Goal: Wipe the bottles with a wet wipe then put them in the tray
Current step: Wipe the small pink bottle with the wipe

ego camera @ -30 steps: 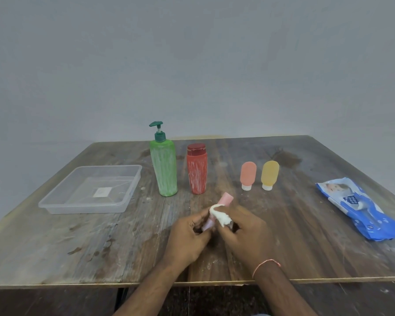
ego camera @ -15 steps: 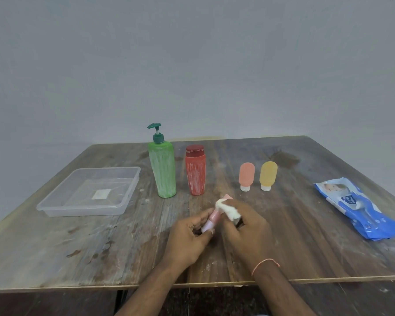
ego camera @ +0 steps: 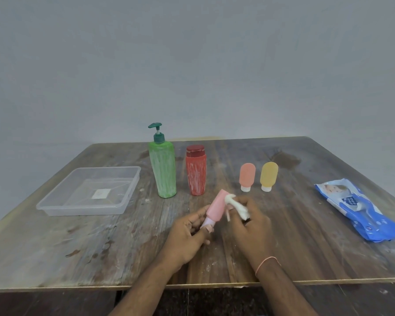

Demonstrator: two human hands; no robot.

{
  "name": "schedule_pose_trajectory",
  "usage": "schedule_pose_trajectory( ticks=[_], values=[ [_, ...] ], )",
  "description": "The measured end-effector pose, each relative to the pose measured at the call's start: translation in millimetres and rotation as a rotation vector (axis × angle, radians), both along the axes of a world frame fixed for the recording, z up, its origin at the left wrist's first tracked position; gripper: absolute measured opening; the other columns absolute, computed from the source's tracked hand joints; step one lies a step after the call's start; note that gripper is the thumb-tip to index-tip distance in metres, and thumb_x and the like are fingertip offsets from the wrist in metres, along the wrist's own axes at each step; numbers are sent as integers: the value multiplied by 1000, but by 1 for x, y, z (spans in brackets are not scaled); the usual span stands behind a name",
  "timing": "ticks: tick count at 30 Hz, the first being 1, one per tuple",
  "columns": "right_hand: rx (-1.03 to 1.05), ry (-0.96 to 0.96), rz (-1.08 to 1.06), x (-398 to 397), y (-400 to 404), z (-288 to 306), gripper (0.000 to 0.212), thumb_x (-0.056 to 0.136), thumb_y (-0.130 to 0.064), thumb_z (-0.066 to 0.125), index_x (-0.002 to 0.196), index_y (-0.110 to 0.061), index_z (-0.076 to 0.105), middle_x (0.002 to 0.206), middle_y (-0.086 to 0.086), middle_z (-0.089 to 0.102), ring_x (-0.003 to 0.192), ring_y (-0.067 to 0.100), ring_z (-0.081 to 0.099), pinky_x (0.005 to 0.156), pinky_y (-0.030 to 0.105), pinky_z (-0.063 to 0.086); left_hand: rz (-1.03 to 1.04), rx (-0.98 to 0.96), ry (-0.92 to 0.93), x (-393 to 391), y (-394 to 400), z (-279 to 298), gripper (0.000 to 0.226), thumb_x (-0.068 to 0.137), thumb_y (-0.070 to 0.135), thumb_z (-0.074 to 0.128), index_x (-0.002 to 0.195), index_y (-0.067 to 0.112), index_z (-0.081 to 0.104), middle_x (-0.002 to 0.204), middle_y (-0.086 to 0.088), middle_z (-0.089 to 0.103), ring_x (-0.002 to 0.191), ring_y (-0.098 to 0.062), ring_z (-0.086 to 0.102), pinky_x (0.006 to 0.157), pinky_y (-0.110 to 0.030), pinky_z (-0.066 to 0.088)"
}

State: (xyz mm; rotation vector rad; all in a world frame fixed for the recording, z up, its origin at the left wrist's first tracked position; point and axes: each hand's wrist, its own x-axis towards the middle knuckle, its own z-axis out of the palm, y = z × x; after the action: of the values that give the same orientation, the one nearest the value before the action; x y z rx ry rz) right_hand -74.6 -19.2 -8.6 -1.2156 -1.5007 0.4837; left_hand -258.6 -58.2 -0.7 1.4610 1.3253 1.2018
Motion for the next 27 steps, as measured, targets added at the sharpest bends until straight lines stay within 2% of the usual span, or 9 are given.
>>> schedule_pose_trajectory(
  ticks=[3, 6, 7, 11, 14, 18, 21, 25, 27],
  values=[
    [-10, 127, -23, 1, 2, 2, 23, 99, -32, 73, 112, -49, 67, 95, -27, 74, 87, 1, 70, 66, 13, 50, -23, -22, 25, 0, -1, 1, 58, 104, 4, 64, 144, 44, 50, 127, 24, 73, 109, -8, 74, 77, -27, 63],
    [-42, -15, 90, 1, -1, -1, 19, 97, -35, 75, 112, -45, 69, 96, -25, 74, 84, 4, 71, 66, 27, 56, -12, -20, -22, -1, 0, 2, 54, 106, 6, 61, 143, 44, 53, 126, 17, 76, 104, -7, 74, 76, -29, 61],
    [-37, -74, 129, 2, -3, -2, 19, 96, -36, 76, 111, -44, 69, 95, -24, 74, 83, 5, 71, 65, 27, 56, -7, -14, -34, -2, 0, 2, 52, 106, 7, 61, 144, 42, 54, 128, 14, 76, 103, -5, 72, 75, -29, 60],
    [-8, -132, 141, 0, -6, 0, 16, 94, -36, 76, 107, -42, 70, 93, -23, 74, 83, 4, 70, 62, 21, 52, -8, -8, -38, -2, 1, 3, 50, 107, 9, 60, 145, 40, 54, 129, 13, 75, 99, -1, 71, 73, -29, 59],
    [18, 31, 1, 0, -2, 1, 24, 96, -28, 77, 111, -46, 72, 95, -26, 75, 85, 2, 71, 66, 17, 52, -18, -24, -6, 0, -2, 3, 56, 104, 6, 63, 144, 44, 52, 127, 18, 75, 106, -9, 75, 76, -28, 61],
    [106, 183, -18, -1, -4, 8, 37, 98, -14, 75, 117, -46, 74, 102, -22, 78, 95, 1, 72, 76, 4, 48, -4, 12, 77, 1, -3, 0, 60, 97, 7, 75, 146, 37, 59, 127, 30, 72, 115, 0, 71, 92, -28, 61],
    [154, 152, -1, 0, -2, 7, 40, 97, -6, 73, 119, -39, 77, 110, -20, 77, 104, 6, 72, 83, 7, 49, 30, 38, 71, 1, -4, 0, 57, 91, 8, 82, 141, 31, 67, 126, 28, 73, 117, 3, 69, 100, -21, 56],
    [191, 70, -17, 2, 0, 2, 42, 95, 0, 71, 120, -31, 80, 108, -16, 73, 99, 6, 69, 78, 7, 46, 91, 65, 47, 2, -7, 0, 52, 86, 7, 86, 130, 33, 74, 117, 28, 76, 111, 5, 71, 93, -12, 54],
    [221, 29, -15, 1, 0, -1, 38, 96, -5, 69, 122, -30, 80, 108, -14, 71, 95, 7, 68, 75, 11, 49, 131, 88, 64, 3, -8, 0, 51, 84, 7, 87, 124, 37, 77, 113, 30, 76, 108, 7, 71, 90, -11, 55]
  ],
)
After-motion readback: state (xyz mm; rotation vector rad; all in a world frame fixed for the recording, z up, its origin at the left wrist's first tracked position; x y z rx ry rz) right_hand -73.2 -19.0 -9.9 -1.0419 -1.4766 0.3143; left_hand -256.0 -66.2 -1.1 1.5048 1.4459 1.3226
